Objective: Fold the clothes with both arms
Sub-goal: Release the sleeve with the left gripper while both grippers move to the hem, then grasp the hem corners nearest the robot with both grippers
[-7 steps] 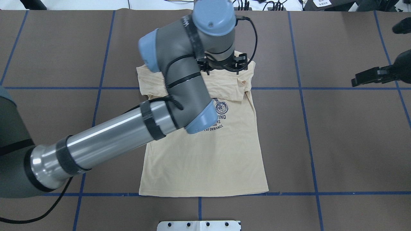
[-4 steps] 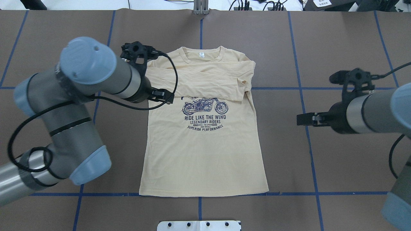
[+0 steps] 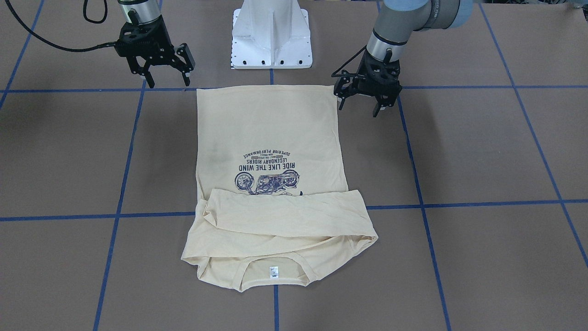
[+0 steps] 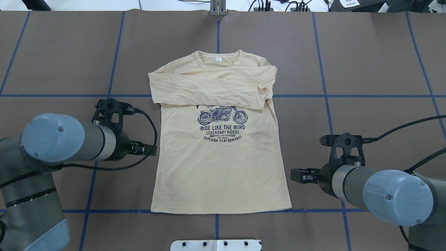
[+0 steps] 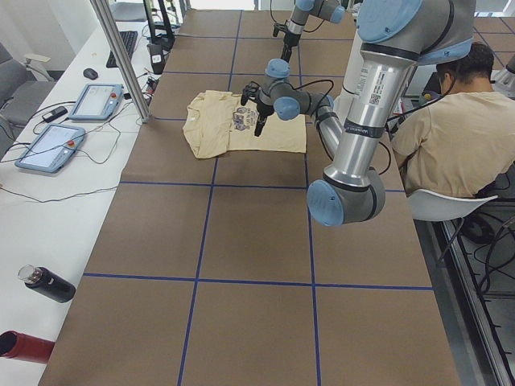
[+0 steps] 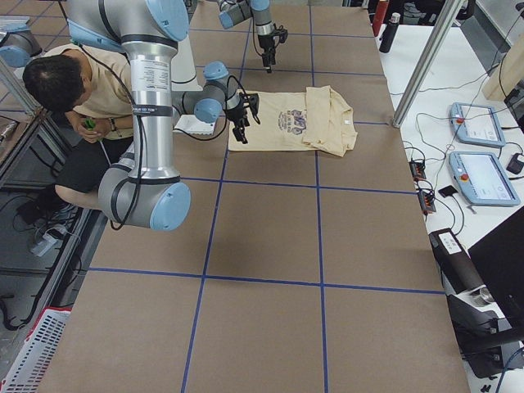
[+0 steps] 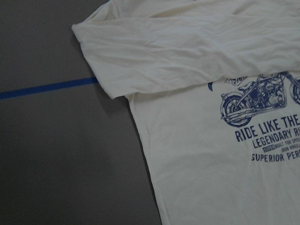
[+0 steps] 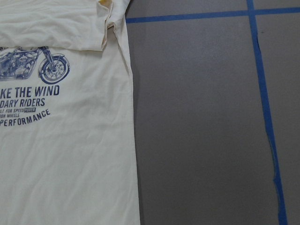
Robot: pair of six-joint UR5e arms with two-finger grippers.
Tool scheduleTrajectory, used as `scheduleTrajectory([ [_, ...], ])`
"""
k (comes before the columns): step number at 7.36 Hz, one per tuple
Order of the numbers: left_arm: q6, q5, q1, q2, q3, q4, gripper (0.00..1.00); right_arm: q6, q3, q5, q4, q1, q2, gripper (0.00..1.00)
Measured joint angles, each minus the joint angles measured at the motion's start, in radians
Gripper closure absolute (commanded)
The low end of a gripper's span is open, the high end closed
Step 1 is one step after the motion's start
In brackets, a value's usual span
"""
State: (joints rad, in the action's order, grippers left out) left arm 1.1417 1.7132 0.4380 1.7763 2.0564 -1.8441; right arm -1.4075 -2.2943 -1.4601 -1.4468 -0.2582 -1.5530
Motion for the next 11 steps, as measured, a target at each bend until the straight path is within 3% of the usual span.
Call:
scheduleTrajectory([
  [3,0.202,-0.078,-0.189,-0.067,-0.002,-0.080,0.41,-0.007,0.002,0.015,-0.013,0.015,0.002,0.00],
  [7,0.247,-0.082,-0.281,-0.029,-0.046,-0.056,0.48,-0.007,0.006,0.017,-0.014,0.018,0.003,0.00],
  [11,0.247,-0.080,-0.285,0.004,-0.079,-0.054,0.75,-0.007,0.010,0.017,-0.014,0.019,0.005,0.00],
])
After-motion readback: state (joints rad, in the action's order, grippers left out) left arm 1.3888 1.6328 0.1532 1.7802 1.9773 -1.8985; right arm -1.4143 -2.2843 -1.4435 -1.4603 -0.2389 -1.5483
